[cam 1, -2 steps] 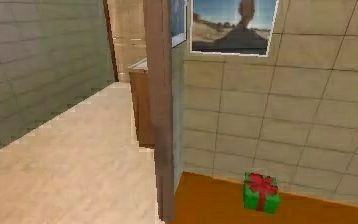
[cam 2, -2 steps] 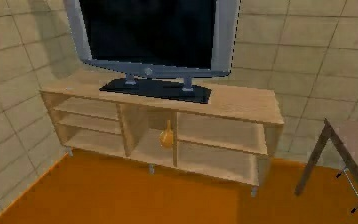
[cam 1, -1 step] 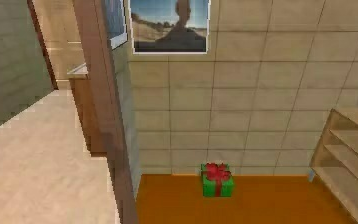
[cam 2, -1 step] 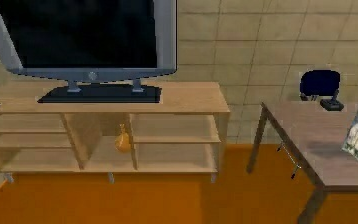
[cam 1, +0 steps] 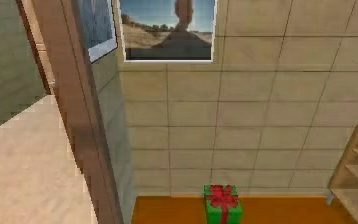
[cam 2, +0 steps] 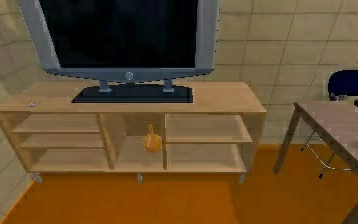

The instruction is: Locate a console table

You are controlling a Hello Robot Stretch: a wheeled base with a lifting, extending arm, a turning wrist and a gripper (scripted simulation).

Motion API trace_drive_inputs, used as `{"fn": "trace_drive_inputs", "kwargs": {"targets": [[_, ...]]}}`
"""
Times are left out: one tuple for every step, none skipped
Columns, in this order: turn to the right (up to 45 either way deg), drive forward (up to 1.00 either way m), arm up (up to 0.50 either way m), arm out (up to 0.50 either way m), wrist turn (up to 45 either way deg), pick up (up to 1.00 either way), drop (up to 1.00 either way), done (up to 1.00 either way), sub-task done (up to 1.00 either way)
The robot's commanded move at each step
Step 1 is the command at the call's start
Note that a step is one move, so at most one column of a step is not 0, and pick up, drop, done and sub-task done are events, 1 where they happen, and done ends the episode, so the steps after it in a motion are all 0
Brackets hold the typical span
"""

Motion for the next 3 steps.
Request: {"fn": "trace_drive_inputs", "kwargs": {"targets": [[-18.0, 0.00, 0.00, 0.00, 0.0, 0.00, 0.00, 0.00, 0.00], [0.0, 0.35, 0.00, 0.00, 0.0, 0.00, 0.00, 0.00, 0.00], [-45.0, 0.00, 0.00, 0.00, 0.0, 0.00, 0.00, 0.00, 0.00]]}}
